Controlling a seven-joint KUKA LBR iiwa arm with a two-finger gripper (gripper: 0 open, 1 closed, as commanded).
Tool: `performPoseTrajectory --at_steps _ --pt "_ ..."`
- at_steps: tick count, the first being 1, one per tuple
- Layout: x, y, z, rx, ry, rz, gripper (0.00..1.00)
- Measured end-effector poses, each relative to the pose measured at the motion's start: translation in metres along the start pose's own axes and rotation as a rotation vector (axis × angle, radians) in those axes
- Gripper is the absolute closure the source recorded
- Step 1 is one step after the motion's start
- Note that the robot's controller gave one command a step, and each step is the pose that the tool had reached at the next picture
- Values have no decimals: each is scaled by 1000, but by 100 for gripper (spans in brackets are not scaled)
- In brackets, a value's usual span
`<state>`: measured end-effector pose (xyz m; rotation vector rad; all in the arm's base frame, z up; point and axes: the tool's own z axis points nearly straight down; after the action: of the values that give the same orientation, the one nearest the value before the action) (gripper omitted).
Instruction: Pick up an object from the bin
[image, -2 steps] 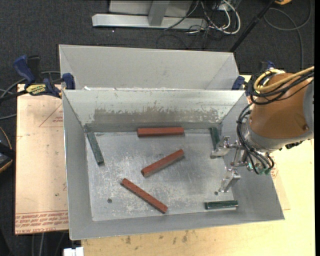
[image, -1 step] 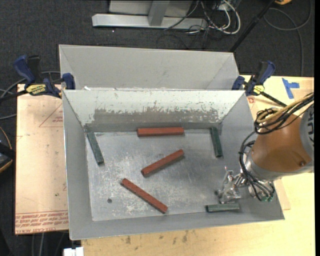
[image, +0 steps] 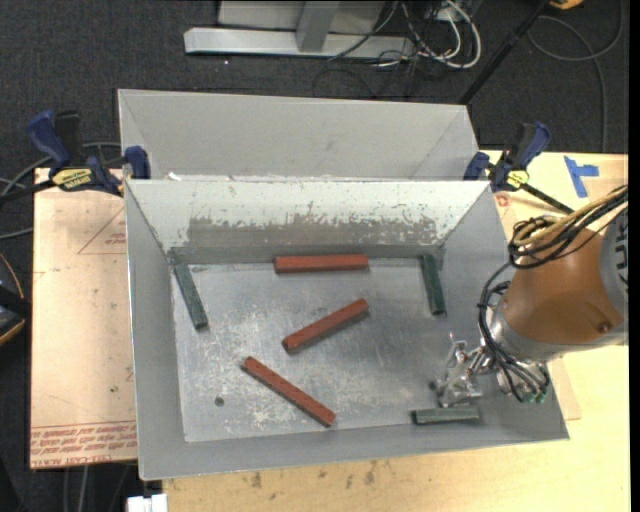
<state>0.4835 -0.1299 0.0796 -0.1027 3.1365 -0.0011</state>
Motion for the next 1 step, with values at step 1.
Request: performPoseTrajectory --at_steps 1 --pt "-7 11 -28 -1 1 -23 0"
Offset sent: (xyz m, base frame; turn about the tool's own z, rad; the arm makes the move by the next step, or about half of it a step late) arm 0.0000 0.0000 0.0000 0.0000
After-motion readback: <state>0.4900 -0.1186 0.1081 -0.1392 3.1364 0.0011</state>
